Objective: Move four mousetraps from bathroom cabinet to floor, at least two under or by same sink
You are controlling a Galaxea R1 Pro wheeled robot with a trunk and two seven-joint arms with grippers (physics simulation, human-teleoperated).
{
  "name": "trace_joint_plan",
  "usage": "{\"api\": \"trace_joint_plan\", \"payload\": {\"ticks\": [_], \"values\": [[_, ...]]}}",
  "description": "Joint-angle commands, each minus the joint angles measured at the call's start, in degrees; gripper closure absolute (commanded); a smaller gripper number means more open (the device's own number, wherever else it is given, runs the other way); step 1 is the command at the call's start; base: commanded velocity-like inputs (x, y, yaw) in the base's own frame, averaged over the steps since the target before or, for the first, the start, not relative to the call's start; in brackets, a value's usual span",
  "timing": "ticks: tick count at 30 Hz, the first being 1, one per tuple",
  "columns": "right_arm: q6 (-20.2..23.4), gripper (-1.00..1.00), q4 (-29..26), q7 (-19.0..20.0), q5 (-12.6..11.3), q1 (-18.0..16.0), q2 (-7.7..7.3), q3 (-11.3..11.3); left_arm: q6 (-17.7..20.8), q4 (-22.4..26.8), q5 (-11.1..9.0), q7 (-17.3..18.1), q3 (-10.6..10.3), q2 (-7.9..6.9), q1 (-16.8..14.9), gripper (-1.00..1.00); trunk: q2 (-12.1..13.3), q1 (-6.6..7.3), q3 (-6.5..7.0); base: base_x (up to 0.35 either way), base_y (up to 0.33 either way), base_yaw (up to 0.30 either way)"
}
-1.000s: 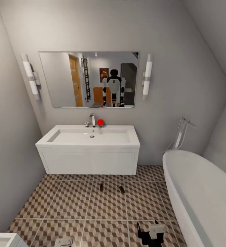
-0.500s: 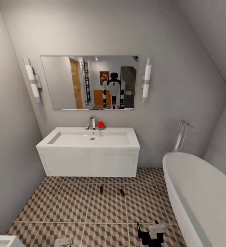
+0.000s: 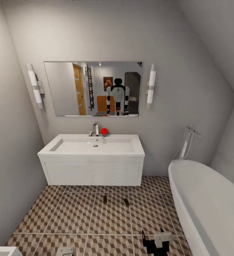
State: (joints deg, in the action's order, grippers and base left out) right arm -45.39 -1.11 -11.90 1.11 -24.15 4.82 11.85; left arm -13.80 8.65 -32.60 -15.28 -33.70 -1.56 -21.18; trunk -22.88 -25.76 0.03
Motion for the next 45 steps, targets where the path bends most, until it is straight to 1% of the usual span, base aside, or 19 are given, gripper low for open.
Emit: {"api": "trace_joint_plan", "payload": {"ticks": [1,14,45], "values": [[-0.05,-1.0,0.06,-0.58,0.12,-0.02,0.01,0.45,-0.09,0.05,-0.37,-0.28,-0.49,-0.03,0.0,-1.0,-0.03,-0.02,0.06,0.0,0.0,0.0],[0.06,-1.0,0.06,-0.65,0.12,-0.02,0.01,0.4,-0.01,0.03,-0.42,-0.28,-0.49,-0.03,0.0,-1.0,-0.03,-0.02,0.92,0.0,0.0,0.0],[0.13,-1.0,0.06,-0.66,0.12,-0.02,0.08,0.45,0.0,-0.73,-0.44,-0.28,-0.49,0.04,0.0,-1.0,-0.03,-0.02,1.01,0.0,0.0,0.0]]}}
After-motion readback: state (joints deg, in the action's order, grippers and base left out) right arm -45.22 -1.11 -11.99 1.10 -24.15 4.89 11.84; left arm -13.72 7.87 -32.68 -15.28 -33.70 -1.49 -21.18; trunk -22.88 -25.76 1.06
